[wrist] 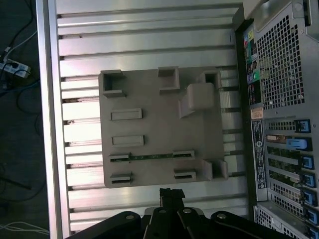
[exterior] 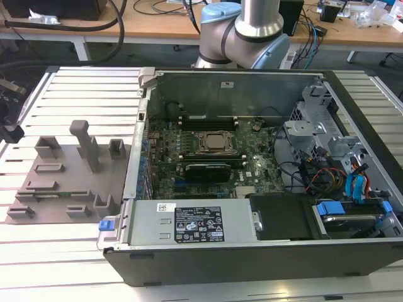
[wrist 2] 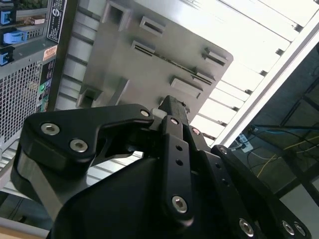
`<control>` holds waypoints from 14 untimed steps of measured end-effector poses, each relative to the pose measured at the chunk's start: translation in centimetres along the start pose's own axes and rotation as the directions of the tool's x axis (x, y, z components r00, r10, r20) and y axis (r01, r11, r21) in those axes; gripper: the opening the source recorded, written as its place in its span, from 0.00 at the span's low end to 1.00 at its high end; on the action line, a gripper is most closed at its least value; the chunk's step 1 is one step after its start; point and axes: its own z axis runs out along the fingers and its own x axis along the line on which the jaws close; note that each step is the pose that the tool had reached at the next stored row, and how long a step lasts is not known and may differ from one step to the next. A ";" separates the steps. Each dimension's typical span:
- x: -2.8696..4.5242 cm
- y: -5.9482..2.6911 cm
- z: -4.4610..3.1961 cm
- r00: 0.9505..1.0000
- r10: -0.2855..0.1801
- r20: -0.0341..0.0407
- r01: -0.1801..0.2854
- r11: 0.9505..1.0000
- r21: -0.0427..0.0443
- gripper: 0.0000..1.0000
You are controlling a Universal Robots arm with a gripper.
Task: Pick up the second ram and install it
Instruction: 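Reach for the second ram, then pick up the second ram and move it above second insertion slot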
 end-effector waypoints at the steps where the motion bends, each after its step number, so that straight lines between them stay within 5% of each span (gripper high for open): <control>1: 0.00 0.00 0.00 1.000 0.000 0.000 0.000 1.000 0.000 0.10; 10: 0.00 0.00 0.02 1.000 0.000 0.000 0.000 1.000 0.000 0.10; 14: 0.00 0.00 0.02 0.992 -0.126 -0.004 0.126 0.992 -0.003 0.10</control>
